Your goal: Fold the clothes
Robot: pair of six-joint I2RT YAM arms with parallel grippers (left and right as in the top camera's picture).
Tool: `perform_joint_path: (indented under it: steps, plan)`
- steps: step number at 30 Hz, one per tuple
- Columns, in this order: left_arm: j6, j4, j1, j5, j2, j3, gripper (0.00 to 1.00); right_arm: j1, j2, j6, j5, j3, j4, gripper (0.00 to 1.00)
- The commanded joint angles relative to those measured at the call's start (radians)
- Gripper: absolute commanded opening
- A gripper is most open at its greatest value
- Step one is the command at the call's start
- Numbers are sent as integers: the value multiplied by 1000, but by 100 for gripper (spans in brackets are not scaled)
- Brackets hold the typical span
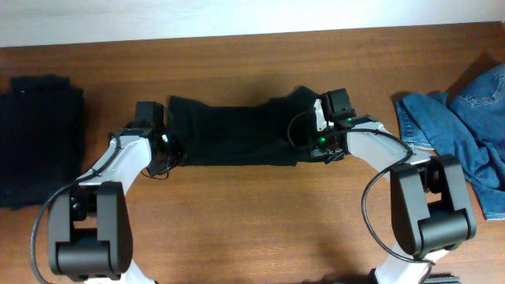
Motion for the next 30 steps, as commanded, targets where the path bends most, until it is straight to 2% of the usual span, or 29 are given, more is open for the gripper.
perform_joint_path:
  steps: [1,16,30]
  plan:
    - [-2,2,0,5,-81,-6,20,-3,9,-1,-13,-11,3,4]
    - [-2,20,0,-14,-100,-6,21,-3,9,-1,-13,-11,3,4]
    - [-2,185,0,-27,-100,-6,21,-4,9,-1,-12,-11,83,4]
